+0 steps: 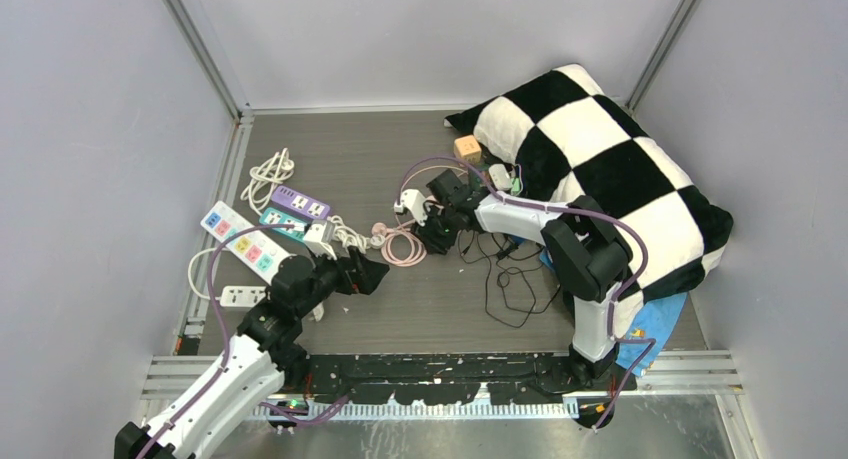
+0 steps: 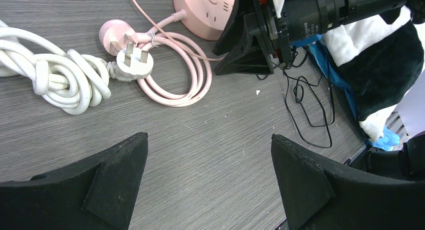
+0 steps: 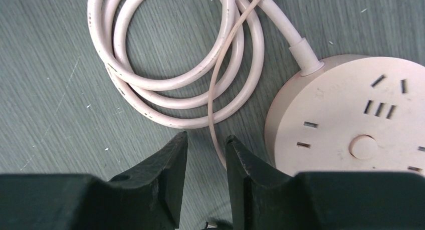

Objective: Pull the plug off the socket
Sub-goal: Move the socket to the center of the board.

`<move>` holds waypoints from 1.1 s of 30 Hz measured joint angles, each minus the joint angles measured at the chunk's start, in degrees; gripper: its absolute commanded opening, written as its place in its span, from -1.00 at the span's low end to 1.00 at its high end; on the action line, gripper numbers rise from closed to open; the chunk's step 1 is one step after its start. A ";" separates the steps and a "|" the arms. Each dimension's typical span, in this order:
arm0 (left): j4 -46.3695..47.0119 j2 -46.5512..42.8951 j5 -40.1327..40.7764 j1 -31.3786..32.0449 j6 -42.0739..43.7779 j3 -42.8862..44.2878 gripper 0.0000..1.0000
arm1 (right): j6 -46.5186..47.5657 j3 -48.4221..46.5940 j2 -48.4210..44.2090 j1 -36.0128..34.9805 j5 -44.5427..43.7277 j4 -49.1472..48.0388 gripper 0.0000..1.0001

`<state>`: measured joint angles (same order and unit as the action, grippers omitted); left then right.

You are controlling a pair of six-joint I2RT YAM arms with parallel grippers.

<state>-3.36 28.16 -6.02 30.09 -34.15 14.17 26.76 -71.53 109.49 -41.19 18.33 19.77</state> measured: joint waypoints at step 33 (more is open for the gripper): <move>0.44 1.11 -1.55 0.00 -0.17 -0.55 0.86 | 2.43 1.77 -18.45 4.68 5.44 1.20 -0.99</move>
<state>-2.92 29.28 -7.57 30.09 -34.33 13.63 29.19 -69.76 91.05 -36.51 23.77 20.97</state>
